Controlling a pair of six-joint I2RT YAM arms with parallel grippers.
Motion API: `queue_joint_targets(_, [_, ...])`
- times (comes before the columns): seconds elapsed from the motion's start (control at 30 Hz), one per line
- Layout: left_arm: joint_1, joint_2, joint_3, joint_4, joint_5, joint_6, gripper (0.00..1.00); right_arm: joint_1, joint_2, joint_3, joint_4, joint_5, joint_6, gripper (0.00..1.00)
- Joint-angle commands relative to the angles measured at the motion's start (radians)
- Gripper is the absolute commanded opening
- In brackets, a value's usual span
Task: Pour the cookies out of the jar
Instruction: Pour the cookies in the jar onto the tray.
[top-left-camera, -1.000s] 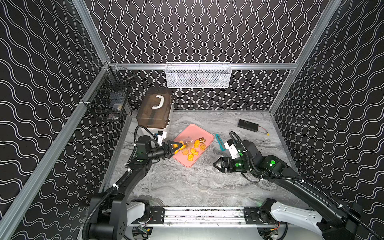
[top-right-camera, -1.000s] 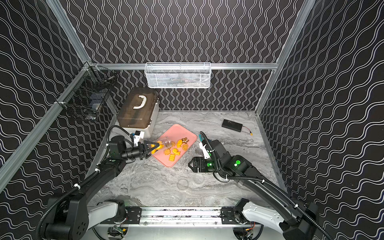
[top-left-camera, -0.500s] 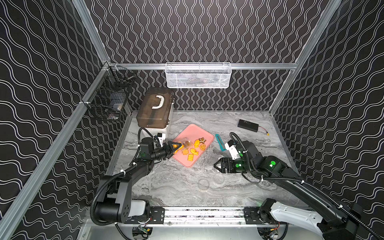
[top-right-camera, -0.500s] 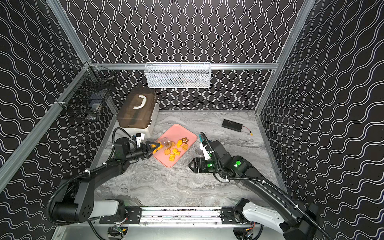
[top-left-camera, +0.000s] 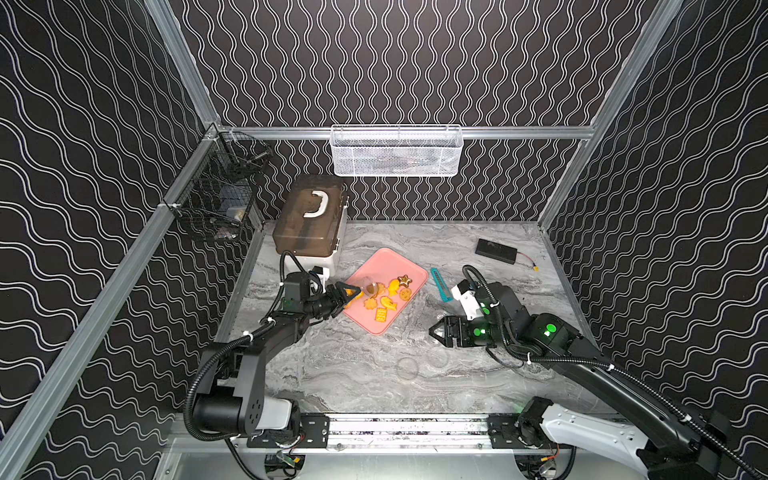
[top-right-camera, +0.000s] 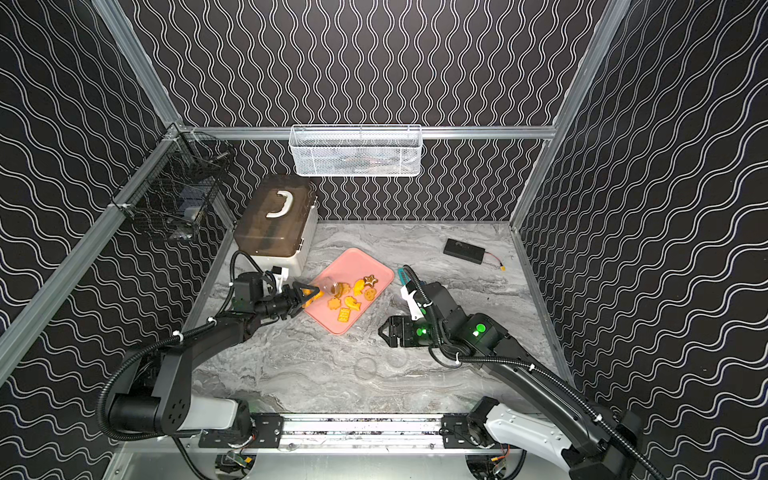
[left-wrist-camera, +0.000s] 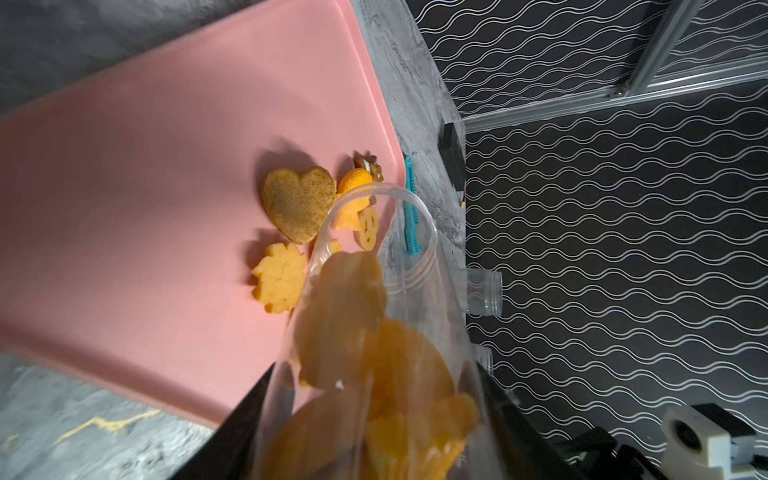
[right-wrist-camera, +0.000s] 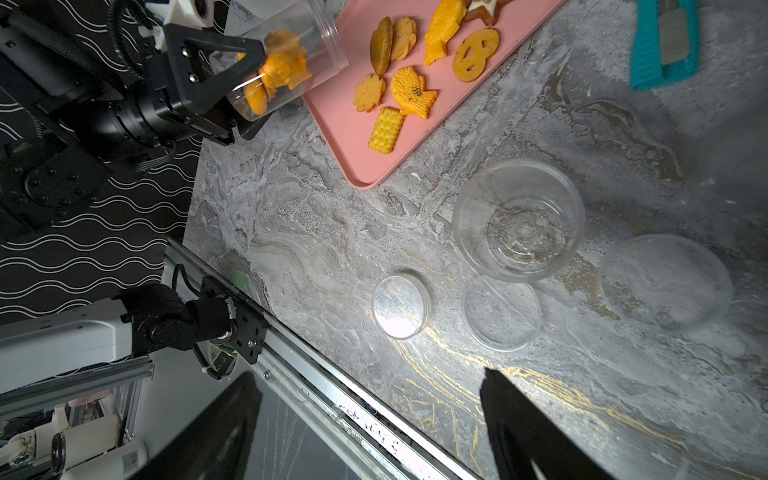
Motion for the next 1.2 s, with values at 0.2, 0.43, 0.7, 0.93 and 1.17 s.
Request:
queue_joint_targets(0.2, [0.004, 0.052, 0.047, -0.078, -0.024, 0.069, 0.35, 0.0, 0.0, -0.016, 0.009, -0.015, 0.011, 0.86])
queue_joint_targets(0.43, [-0.005, 0.026, 0.089, -0.219, -0.085, 0.145, 0.36, 0.0, 0.002, -0.02, 0.017, -0.018, 0.015, 0.86])
queue_joint_targets(0.7, [-0.065, 0.018, 0.168, -0.368, -0.18, 0.238, 0.36, 0.0, 0.028, -0.023, 0.045, -0.045, 0.023, 0.86])
queue_joint_targets(0.93, [-0.13, 0.028, 0.245, -0.491, -0.307, 0.321, 0.36, 0.001, 0.022, -0.021, 0.033, -0.044, 0.022, 0.86])
queue_joint_targets(1.17, [-0.136, 0.039, 0.242, -0.483, -0.321, 0.317, 0.36, 0.001, 0.006, -0.022, 0.023, -0.035, 0.021, 0.86])
